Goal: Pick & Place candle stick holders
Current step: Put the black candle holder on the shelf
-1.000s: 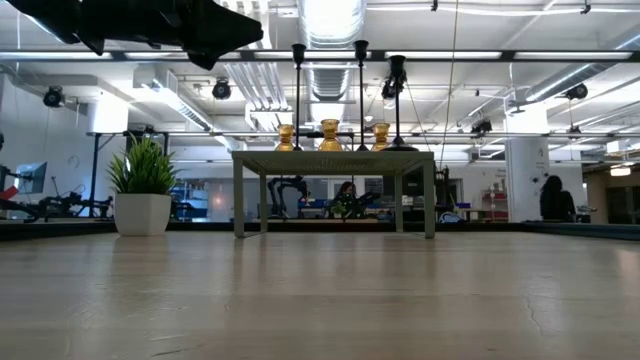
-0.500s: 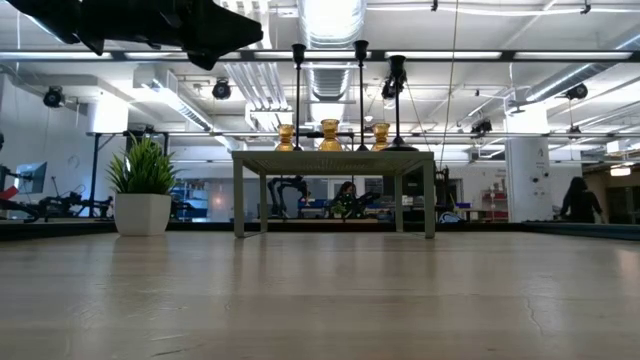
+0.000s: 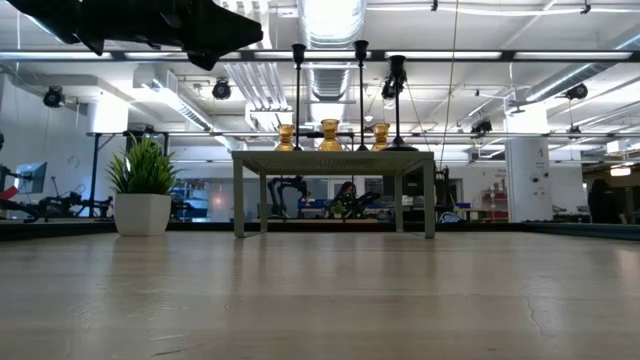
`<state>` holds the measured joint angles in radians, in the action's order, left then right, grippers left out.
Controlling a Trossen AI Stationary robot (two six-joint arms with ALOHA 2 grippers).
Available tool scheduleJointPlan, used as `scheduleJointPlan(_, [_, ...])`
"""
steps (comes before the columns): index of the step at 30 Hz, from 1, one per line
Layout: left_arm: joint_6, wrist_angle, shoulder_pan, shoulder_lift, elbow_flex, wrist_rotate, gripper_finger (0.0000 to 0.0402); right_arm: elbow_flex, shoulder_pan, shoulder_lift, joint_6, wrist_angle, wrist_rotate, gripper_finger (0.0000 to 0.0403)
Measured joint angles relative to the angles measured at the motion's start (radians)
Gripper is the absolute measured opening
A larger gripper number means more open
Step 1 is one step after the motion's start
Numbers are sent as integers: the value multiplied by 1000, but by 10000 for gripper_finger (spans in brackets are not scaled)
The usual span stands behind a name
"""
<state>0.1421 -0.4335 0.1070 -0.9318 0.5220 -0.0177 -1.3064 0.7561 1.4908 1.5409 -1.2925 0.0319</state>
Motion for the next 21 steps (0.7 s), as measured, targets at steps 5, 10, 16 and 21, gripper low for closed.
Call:
scheduleJointPlan(5, [-2,-1,0,0,2,0,108,-11,-17,0,-80,7,5,14])
scheduleJointPlan(10, [-18,-2,0,0,2,0,108,-50,-85,-8,-218,-9,5,12])
scheduleJointPlan(16, [-67,8,0,0,2,0,108,-119,-207,-14,-448,-12,3,12])
scheduleJointPlan(21, [-76,32,0,0,1,-4,108,-177,-314,-14,-655,-11,2,11])
